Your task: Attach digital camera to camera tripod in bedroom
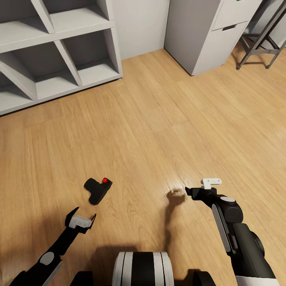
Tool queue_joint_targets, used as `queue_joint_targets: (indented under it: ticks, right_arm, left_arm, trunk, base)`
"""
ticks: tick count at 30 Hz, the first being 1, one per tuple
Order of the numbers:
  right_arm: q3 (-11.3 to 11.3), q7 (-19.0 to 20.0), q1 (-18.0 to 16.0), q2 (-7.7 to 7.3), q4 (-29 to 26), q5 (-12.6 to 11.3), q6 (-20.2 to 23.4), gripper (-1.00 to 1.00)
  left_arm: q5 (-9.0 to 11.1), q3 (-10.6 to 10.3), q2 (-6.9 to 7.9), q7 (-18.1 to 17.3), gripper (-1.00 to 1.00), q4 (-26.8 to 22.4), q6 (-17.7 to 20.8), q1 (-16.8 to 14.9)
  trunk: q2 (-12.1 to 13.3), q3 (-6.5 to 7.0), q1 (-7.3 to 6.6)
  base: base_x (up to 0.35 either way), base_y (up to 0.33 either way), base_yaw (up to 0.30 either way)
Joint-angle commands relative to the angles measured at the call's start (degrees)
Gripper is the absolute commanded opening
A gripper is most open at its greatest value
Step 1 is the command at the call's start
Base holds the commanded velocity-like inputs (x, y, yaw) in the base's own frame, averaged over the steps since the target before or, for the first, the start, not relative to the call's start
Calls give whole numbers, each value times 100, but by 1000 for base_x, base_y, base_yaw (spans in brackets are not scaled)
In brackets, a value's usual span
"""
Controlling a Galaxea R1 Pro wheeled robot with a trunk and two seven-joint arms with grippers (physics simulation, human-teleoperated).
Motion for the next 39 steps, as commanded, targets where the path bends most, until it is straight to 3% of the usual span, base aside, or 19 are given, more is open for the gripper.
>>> queue_joint_targets:
  ticks: [1, 6, 7, 10, 13, 31, 39]
  right_arm:
    - [-7, 43, -2, 0, -5, 22, 27, 100]
    - [-7, 43, -2, 0, -6, 22, 27, 100]
    - [-7, 43, -2, 0, -5, 22, 27, 100]
    - [-7, 43, -2, 0, -6, 22, 27, 100]
    - [-7, 43, -2, 0, -6, 22, 27, 100]
    - [0, 43, -2, 1, -4, 21, 35, 100]
    - [1, 43, -2, 26, -8, 171, 36, 100]
  left_arm:
    - [57, -19, 44, -71, 100, -22, -24, -3]
    - [1, -18, 165, -143, 100, -59, -37, -5]
    - [-243, -18, 200, -160, 100, -52, -37, -10]
    - [-451, -18, 210, -165, 100, -21, -38, -17]
    - [-531, -18, 228, -166, 100, 12, -40, -20]
    - [-572, -9, 270, -167, 100, 358, -40, -58]
    - [-577, -9, 240, -167, 100, 392, -33, -76]
  trunk:
    - [-1, -3, -1]
    - [-1, -3, -1]
    - [-1, -3, -1]
    - [-1, -3, -1]
    - [-1, -3, -1]
    - [-1, -3, -1]
    - [-1, -3, -1]
  base:
    - [0, 0, 0]
    - [0, 0, 0]
    - [0, 0, 0]
    - [0, 0, 0]
    - [0, 0, 0]
    - [0, 0, 0]
    - [0, 0, 0]
